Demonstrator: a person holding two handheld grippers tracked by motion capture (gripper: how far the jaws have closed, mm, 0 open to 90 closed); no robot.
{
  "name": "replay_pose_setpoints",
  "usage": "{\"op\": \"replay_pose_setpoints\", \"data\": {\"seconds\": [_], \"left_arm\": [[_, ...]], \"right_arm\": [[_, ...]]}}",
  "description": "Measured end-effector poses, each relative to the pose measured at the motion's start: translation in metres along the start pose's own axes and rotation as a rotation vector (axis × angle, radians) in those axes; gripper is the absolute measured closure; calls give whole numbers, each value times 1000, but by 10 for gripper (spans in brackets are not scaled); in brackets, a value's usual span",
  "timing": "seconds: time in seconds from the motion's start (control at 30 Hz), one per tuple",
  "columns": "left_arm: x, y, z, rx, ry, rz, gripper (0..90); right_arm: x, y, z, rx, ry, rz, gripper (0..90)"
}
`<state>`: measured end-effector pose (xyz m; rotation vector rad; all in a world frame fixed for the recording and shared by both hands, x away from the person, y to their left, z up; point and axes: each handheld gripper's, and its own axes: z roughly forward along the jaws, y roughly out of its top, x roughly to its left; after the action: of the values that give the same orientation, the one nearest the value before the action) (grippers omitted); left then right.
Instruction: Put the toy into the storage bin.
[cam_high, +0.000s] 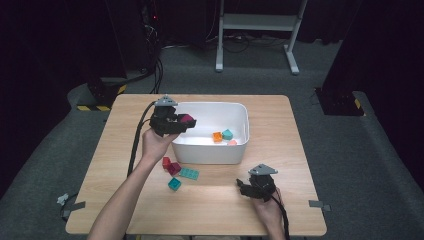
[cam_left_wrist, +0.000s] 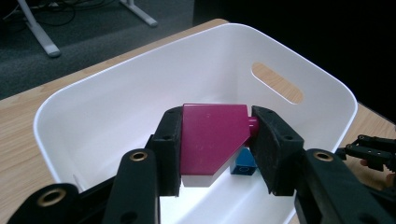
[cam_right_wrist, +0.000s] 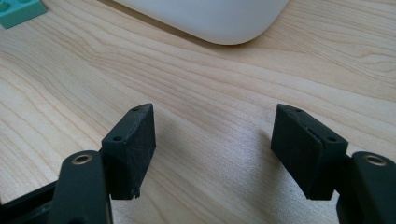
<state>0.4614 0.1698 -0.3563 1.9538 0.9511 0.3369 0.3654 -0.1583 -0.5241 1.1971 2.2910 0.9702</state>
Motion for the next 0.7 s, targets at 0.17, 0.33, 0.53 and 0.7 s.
{"op": "replay_pose_setpoints", "data": {"seconds": [0.17, 0.33, 0.53, 0.7], "left_arm": [[2, 0, 10, 10, -3, -7, 562], [3, -1, 15, 21, -5, -13, 563], [1, -2, 22, 46, 24, 15, 559], [1, -2, 26, 58, 32, 12, 546]], "right_arm": [[0, 0, 0, 0, 0, 0, 305], [0, 0, 0, -1, 0, 1, 305], [0, 0, 0, 0, 0, 0, 305], [0, 0, 0, -1, -1, 0, 305]]}}
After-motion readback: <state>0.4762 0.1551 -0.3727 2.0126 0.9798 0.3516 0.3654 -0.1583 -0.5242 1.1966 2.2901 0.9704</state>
